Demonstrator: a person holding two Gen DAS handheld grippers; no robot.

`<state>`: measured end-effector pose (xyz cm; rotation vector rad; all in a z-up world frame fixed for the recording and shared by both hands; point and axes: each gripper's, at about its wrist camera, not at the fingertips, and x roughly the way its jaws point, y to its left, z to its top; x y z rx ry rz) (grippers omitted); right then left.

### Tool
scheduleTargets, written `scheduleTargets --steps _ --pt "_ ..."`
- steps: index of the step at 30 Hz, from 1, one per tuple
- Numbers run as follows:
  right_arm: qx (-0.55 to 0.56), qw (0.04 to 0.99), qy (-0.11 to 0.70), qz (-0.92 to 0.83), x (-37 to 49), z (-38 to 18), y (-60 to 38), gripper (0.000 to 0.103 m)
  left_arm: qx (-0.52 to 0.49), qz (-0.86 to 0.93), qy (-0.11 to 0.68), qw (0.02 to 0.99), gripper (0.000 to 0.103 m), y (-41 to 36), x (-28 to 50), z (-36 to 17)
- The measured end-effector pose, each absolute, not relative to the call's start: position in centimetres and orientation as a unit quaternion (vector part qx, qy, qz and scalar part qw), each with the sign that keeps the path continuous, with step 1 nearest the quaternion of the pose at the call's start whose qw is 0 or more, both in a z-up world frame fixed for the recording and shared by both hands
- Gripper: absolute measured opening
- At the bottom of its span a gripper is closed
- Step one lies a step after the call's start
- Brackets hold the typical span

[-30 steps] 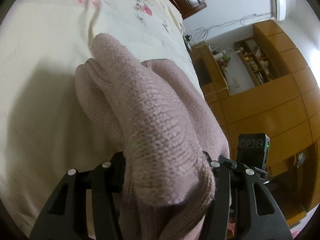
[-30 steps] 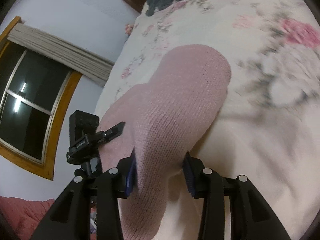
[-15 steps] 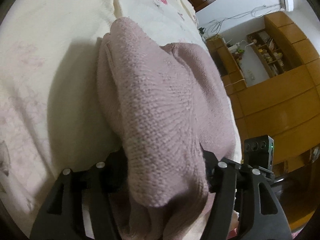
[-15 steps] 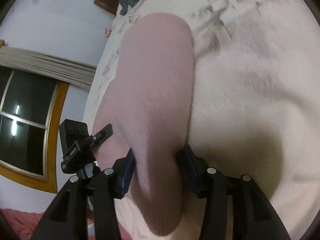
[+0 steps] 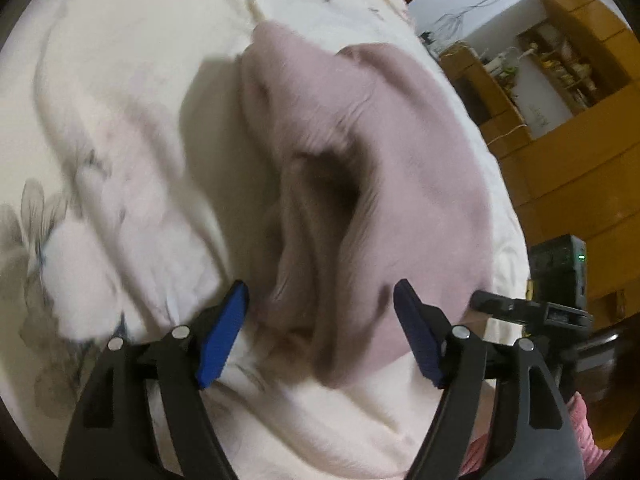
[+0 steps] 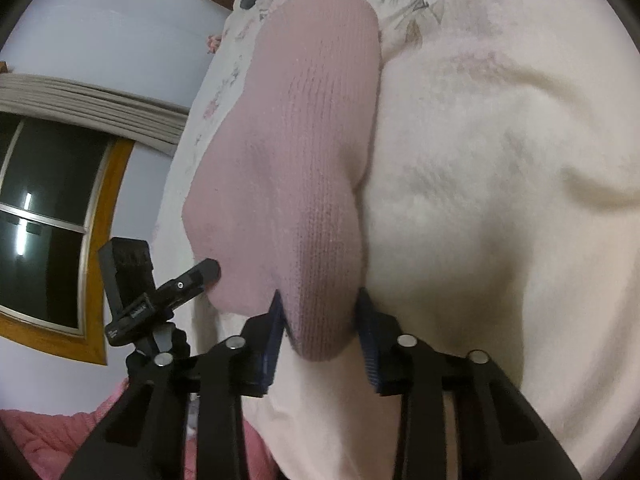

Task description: Fold small clothes

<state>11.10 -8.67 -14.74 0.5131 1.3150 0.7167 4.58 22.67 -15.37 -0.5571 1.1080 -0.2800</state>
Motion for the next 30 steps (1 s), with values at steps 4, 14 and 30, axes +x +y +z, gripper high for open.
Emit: scheduleTargets --steps 4,14,30 --pt "0.232 0.708 0.589 0.313 10.8 -15.0 -8.6 0.029 -0.228 -0.124 0.520 0.813 0.072 21.9 4.6 -15.2" --pt "0.189 0.748 0.576 0.268 7.5 -13.3 -9.8 0.053 -0.217 -0.092 0.527 0.817 0.074 20.7 3.6 -13.9" --pt "0.059 0.822 0.541 0.166 2.5 -7.4 -6.6 0.090 -0.155 -0.024 0.517 0.842 0.086 18.3 -1.6 -7.4"
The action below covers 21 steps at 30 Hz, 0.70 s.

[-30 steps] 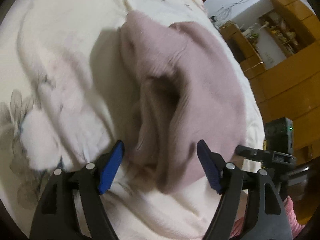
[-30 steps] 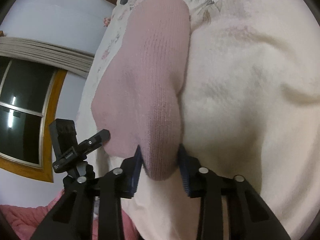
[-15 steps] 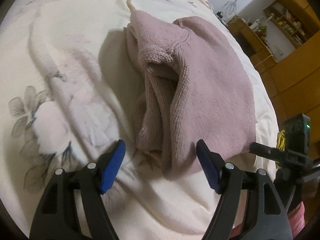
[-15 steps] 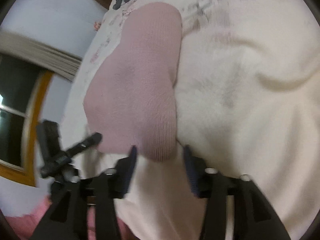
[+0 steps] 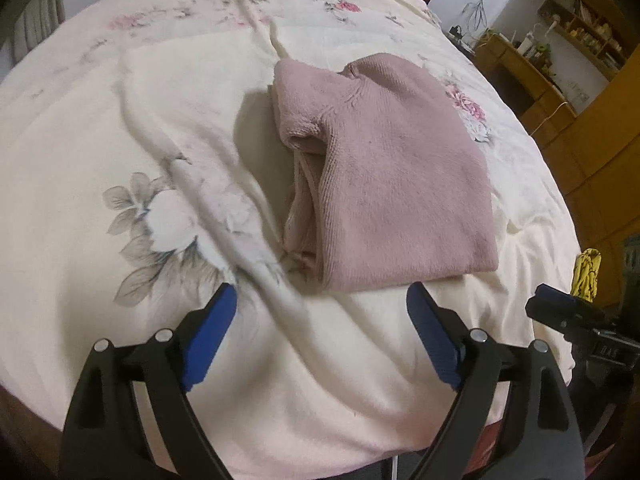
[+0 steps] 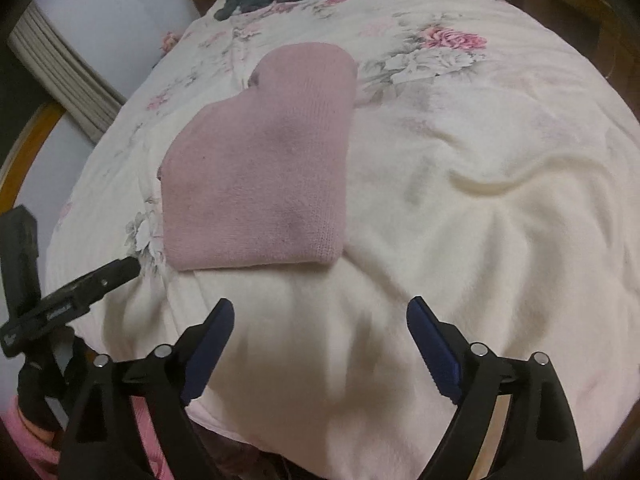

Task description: Fold small clothes

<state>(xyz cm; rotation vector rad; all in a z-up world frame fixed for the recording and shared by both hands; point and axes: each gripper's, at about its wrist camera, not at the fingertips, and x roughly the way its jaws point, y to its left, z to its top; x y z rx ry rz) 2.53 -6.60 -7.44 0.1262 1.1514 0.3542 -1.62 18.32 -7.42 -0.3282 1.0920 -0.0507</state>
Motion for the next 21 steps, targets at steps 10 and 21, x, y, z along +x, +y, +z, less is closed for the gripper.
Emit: scheduleTargets --steps 10,21 --pt "0.021 0.836 0.527 0.151 0.6 -4.5 -5.0 0.099 -0.142 -0.009 0.512 0.847 0.090 17.2 -4.0 -5.6" --pt "-0.017 0.850 0.516 0.104 -0.3 -1.8 -4.2 0.099 -0.113 0.023 0.504 0.856 0.090 16.9 -6.3 -3.1"
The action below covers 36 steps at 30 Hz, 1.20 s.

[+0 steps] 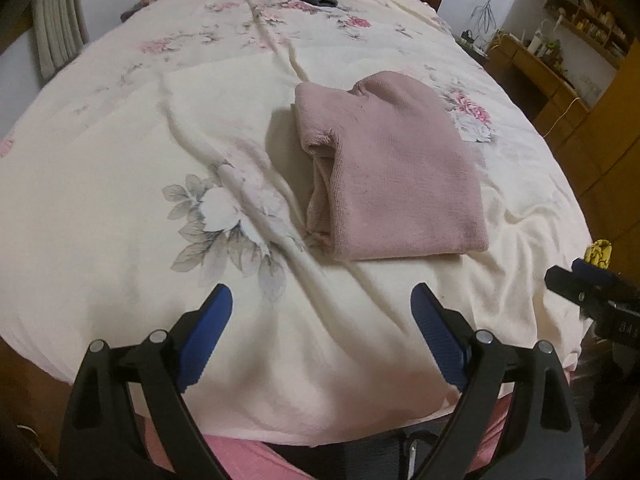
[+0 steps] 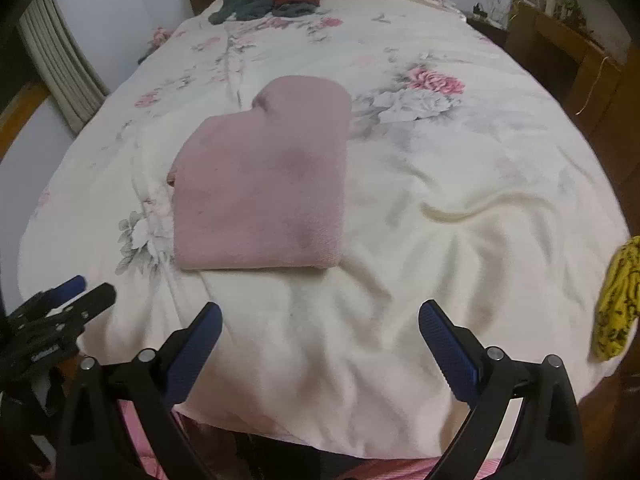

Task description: Fold small clothes

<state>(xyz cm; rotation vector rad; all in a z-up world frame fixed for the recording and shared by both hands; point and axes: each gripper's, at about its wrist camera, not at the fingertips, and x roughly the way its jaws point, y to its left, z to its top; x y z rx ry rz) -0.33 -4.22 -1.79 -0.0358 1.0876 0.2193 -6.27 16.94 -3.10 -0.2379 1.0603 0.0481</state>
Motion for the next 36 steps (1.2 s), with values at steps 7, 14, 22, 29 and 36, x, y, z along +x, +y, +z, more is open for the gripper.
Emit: scheduleTargets --steps 7,14,22,29,36 --pt "-0.046 0.856 0.509 0.073 -0.7 -0.9 -4.1 0.099 -0.092 0.025 0.499 0.861 0.090 15.9 -6.6 -1.6" --pt "-0.044 0.855 0.512 0.070 -0.7 -0.8 -4.3 0.099 -0.080 0.031 0.497 0.864 0.090 15.1 -6.8 -1.0" --pt "-0.036 0.853 0.517 0.067 -0.3 -1.1 -4.9 0.099 -0.068 0.040 0.492 0.867 0.090 14.4 -6.8 -0.7" --pt "-0.035 0.852 0.518 0.062 -0.1 -1.3 -5.2 0.099 -0.063 0.040 0.493 0.867 0.090 13.7 -6.7 -0.7" --pt "-0.036 0.851 0.521 0.060 0.1 -1.7 -5.4 0.099 -0.060 0.040 0.493 0.867 0.090 13.6 -6.6 -0.7"
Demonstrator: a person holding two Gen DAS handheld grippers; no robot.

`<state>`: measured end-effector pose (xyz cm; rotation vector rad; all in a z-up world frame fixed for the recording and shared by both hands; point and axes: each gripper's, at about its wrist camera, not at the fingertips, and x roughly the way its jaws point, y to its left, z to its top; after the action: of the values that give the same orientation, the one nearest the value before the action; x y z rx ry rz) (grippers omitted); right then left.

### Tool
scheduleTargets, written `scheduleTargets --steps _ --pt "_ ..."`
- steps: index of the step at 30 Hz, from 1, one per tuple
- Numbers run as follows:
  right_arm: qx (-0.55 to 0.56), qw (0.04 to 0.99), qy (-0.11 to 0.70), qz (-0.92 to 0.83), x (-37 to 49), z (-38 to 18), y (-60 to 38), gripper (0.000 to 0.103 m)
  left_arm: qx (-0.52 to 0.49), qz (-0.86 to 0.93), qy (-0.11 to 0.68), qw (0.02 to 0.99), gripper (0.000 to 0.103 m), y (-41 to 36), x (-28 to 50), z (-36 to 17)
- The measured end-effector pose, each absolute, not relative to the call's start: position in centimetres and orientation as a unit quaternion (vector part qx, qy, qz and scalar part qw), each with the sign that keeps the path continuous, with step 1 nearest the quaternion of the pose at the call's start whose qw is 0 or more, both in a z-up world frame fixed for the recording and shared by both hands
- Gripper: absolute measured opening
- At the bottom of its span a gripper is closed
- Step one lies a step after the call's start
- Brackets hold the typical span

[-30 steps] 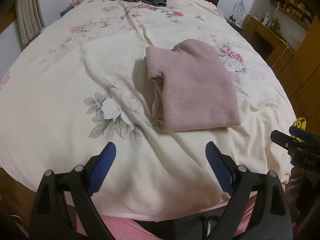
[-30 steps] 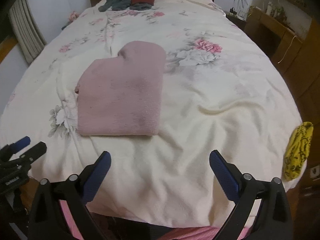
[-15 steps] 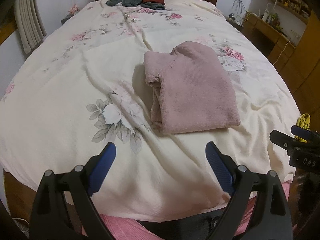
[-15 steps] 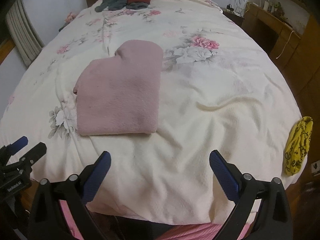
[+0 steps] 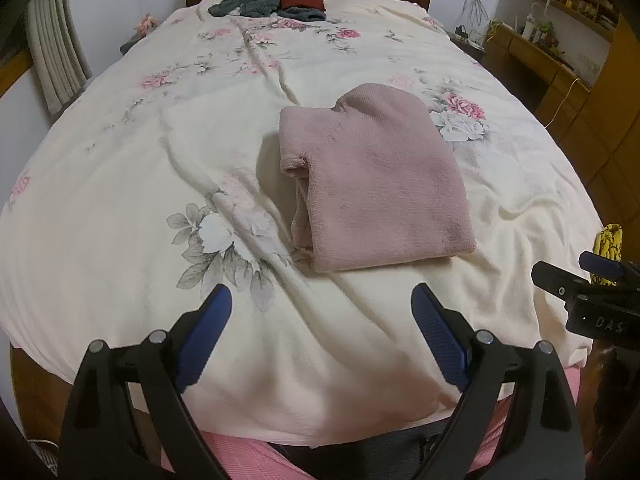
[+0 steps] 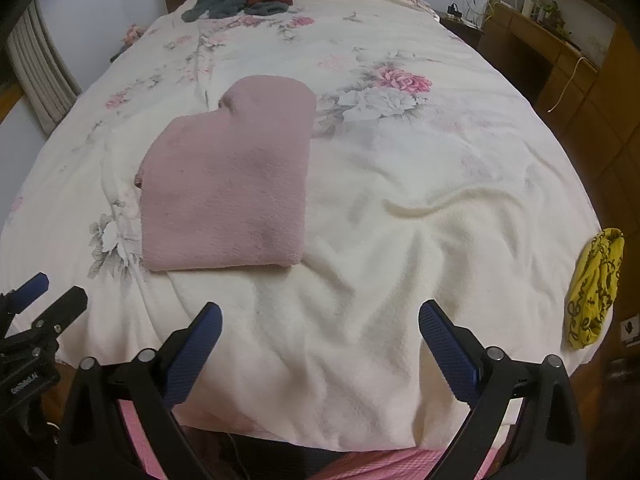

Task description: Fold small clothes

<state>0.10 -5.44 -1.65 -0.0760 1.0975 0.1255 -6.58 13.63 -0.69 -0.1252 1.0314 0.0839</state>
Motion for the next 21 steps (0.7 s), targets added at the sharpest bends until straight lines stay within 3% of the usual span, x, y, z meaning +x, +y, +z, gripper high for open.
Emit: scheduleTargets --steps 21 --pt "-0.033 0.849 0.525 0.051 0.31 -2.09 -5.83 0.099 -0.056 0.041 0.496 0.866 0.090 12.94 -6.49 -0.95"
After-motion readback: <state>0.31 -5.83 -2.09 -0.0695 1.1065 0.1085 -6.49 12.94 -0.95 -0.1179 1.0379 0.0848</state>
